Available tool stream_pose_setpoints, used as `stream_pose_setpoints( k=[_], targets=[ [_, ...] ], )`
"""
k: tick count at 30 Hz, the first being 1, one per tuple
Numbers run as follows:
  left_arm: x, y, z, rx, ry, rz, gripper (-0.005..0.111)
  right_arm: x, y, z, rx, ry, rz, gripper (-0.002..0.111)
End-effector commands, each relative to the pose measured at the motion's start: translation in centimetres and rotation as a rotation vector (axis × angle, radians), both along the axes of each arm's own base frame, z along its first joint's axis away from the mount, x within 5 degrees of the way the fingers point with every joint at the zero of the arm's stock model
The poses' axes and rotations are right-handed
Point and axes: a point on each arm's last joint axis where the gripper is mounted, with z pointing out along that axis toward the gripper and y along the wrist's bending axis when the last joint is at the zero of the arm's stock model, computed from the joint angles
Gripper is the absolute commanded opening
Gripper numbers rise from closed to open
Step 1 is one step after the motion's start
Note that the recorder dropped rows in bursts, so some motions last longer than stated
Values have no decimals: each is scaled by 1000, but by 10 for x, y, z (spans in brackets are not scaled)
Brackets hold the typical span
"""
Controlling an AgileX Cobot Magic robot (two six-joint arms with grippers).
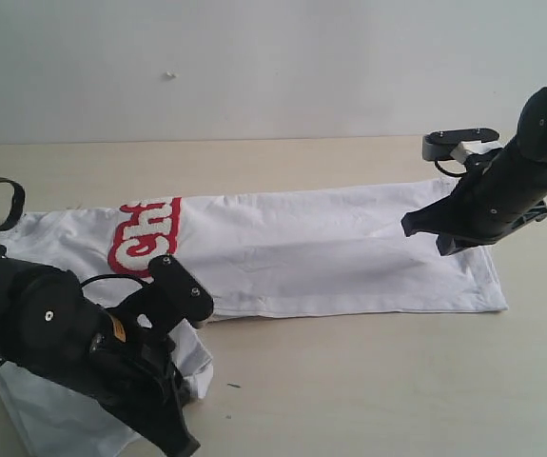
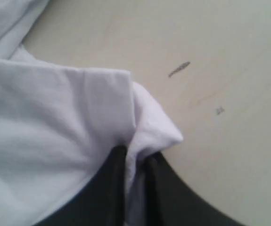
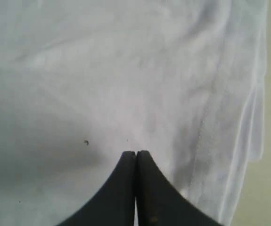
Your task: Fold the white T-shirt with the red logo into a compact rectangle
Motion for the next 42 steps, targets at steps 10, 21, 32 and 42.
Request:
stream_pose_setpoints(
  k=[10, 21, 32, 42],
  targets=[
    [2, -3, 29, 150, 88, -207, 0, 1, -2, 4, -3, -26, -4, 0],
    [50, 0, 72, 515, -330, -603, 0, 3, -2, 5, 1, -42, -12, 0],
    [79, -15, 62, 663, -662, -979, 14, 4, -2, 6, 6, -56, -9, 0],
    [108, -11, 63, 516, -687, -694, 45, 5, -2, 6, 4, -65, -11, 0]
  ],
)
